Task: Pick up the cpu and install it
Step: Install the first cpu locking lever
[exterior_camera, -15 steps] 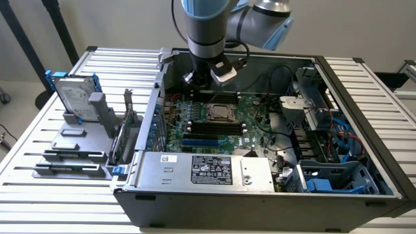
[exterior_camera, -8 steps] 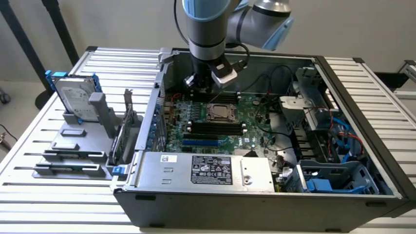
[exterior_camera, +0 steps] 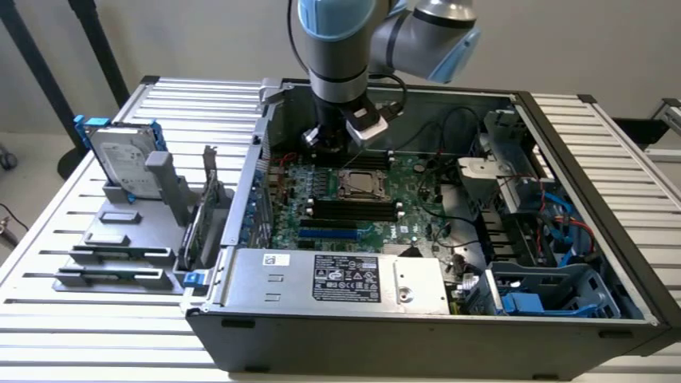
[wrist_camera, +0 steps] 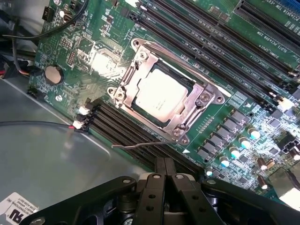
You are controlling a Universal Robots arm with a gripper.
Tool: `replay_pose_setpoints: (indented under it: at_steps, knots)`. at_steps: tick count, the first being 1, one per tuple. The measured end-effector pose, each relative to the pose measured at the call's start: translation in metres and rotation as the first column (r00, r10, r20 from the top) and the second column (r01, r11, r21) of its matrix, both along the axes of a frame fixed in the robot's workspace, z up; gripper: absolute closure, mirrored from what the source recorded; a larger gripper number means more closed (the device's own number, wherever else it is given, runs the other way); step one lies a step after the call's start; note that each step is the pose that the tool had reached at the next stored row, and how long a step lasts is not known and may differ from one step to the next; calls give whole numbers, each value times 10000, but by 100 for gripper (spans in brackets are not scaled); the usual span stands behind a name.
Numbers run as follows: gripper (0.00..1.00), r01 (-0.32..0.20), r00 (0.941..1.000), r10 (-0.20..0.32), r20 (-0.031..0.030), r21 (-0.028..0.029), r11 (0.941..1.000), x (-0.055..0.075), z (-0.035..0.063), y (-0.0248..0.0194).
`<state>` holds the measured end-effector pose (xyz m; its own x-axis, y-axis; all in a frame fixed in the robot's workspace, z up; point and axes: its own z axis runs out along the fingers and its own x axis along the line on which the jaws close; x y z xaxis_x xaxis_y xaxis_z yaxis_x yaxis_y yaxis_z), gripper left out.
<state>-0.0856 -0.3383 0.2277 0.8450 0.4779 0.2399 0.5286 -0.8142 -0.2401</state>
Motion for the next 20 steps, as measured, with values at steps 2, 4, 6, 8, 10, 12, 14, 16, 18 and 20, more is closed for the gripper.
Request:
replay_pose_setpoints:
  at_steps: [2,4,6,8,10,12,14,16,18,20]
  knots:
    - [89,0,10000,0,47,-25,10000,0,-25,7]
    - [89,0,10000,0,95,-50,10000,0,-50,15]
    - [89,0,9999,1,139,-77,10000,0,-76,24]
    - [89,0,9998,2,183,-107,9999,0,-101,31]
    - [89,1,9998,2,223,-148,9999,1,-128,39]
    - [89,2,9997,4,253,-204,9998,1,-152,44]
    - [89,2,9996,5,284,-255,9997,1,-176,51]
    - [89,0,9995,9,309,-295,9996,3,-203,63]
    - [89,-17,9995,27,330,-322,9995,4,-233,71]
    - [89,-52,9994,64,344,-369,9993,6,-254,76]
